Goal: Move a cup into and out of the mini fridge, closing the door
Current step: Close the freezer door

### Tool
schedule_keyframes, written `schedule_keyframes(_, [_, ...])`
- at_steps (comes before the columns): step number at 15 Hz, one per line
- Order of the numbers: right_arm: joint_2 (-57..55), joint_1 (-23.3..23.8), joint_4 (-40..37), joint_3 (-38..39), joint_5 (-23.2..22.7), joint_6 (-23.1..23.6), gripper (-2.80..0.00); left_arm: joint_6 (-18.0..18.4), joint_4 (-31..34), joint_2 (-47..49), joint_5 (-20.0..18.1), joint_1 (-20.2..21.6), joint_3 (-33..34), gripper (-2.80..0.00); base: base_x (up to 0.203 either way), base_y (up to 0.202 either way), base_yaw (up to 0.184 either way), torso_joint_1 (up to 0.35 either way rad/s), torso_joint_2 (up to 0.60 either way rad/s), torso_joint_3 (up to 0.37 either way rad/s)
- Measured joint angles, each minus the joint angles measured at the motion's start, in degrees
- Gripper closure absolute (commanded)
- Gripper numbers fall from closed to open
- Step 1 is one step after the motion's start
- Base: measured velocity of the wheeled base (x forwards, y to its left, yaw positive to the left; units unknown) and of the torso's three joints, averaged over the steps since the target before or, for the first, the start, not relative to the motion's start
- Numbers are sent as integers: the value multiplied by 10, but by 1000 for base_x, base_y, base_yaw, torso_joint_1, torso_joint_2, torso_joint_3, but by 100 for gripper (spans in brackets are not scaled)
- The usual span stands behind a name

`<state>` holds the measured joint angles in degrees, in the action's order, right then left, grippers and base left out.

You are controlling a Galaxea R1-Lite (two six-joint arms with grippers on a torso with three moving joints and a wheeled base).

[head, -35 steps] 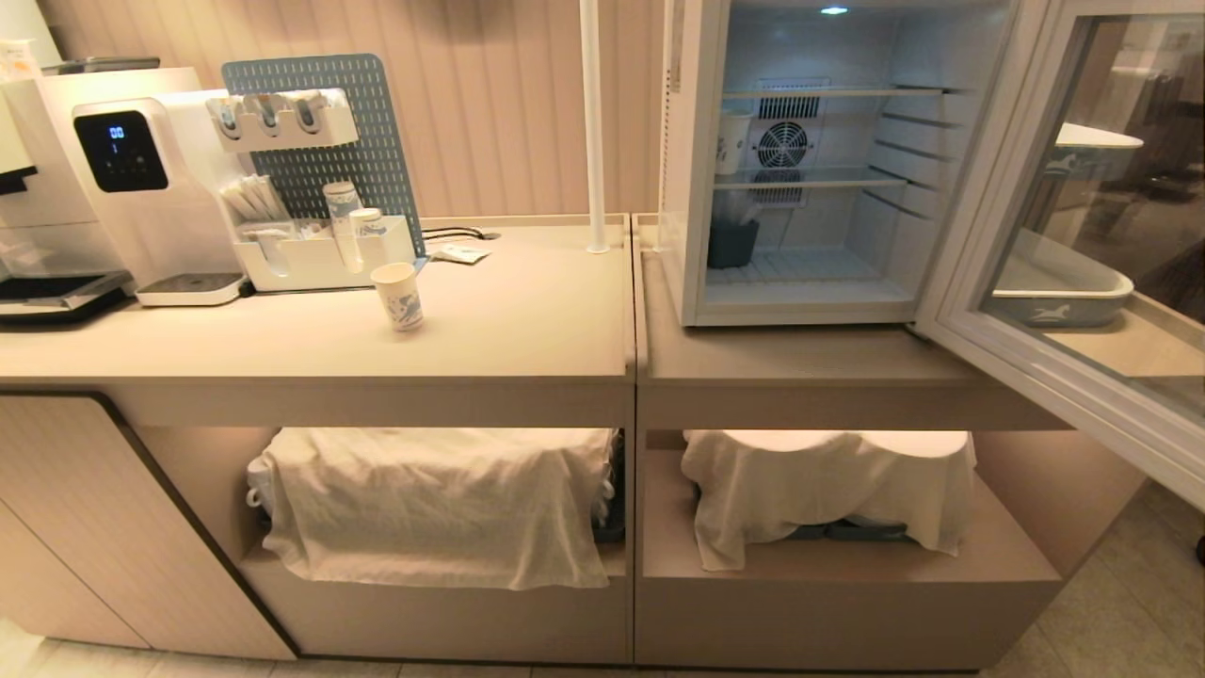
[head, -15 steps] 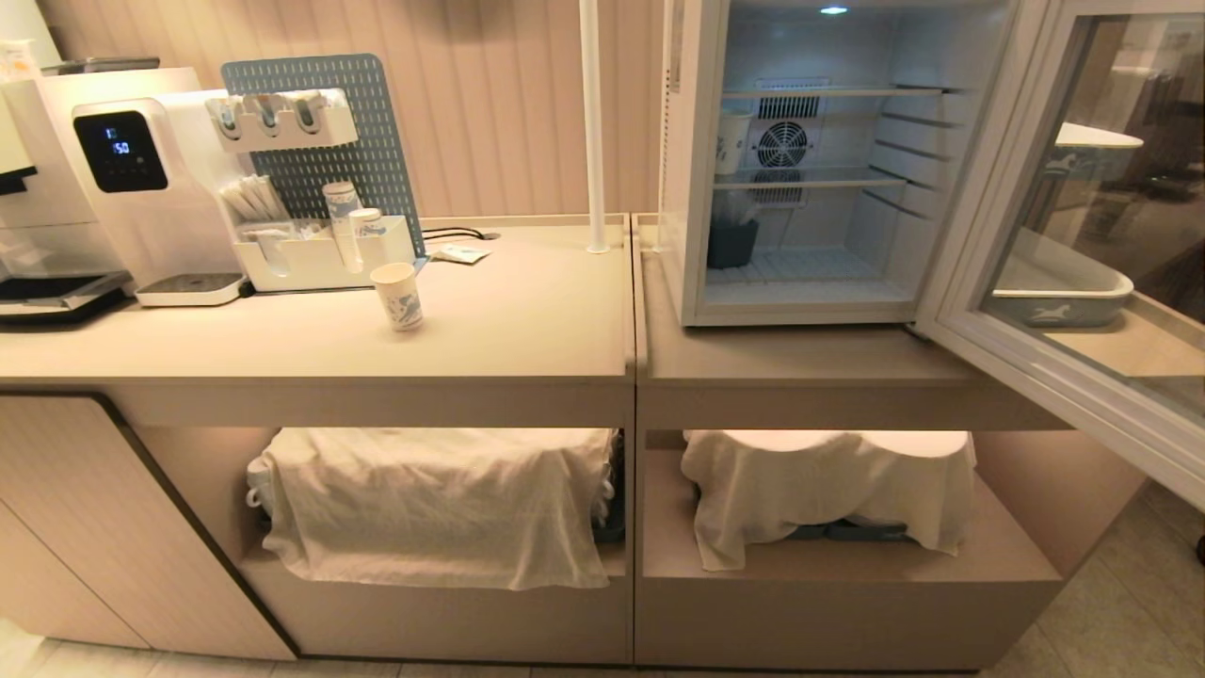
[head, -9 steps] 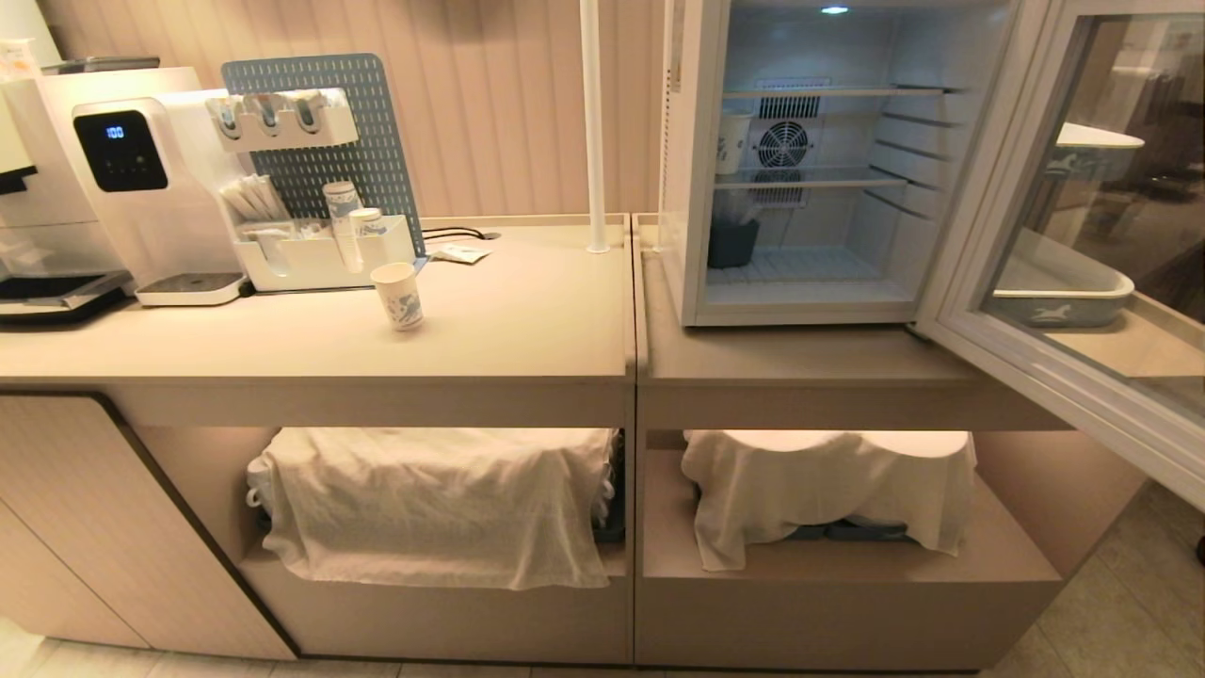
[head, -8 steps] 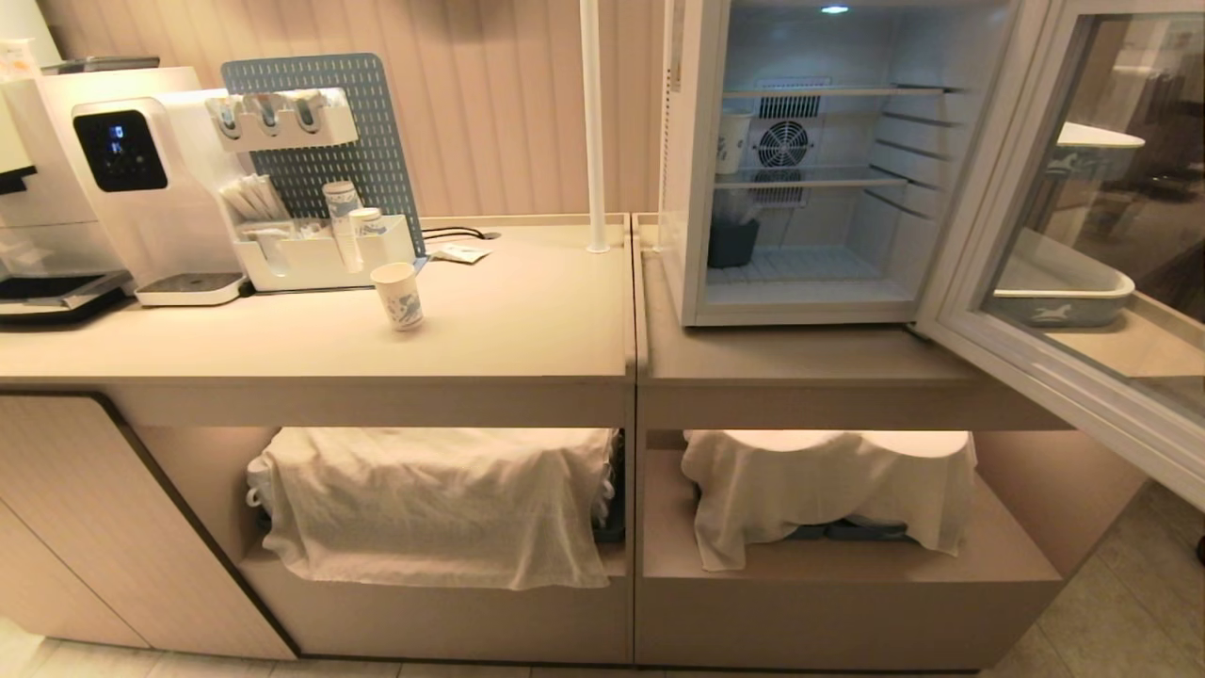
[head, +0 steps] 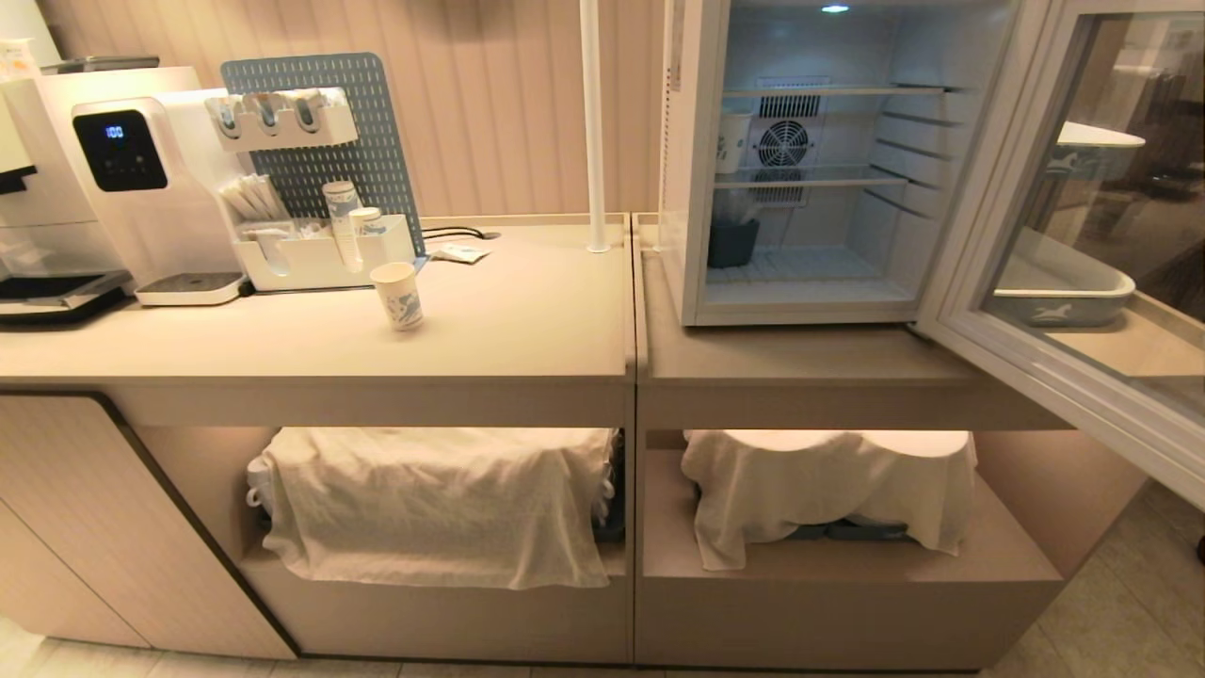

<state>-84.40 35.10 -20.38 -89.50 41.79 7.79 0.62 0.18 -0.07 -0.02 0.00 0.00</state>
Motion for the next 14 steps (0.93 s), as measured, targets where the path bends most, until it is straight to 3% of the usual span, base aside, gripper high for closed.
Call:
schedule_keyframes(8, [-109, 37, 117, -50, -2, -6, 0, 0, 0, 0, 0, 0, 0, 0, 0, 0, 0, 0, 0, 0])
schedule_keyframes(14, [-122, 33, 138, -31, -52, -21, 0, 0, 0, 0, 0, 0, 0, 0, 0, 0, 0, 0, 0, 0])
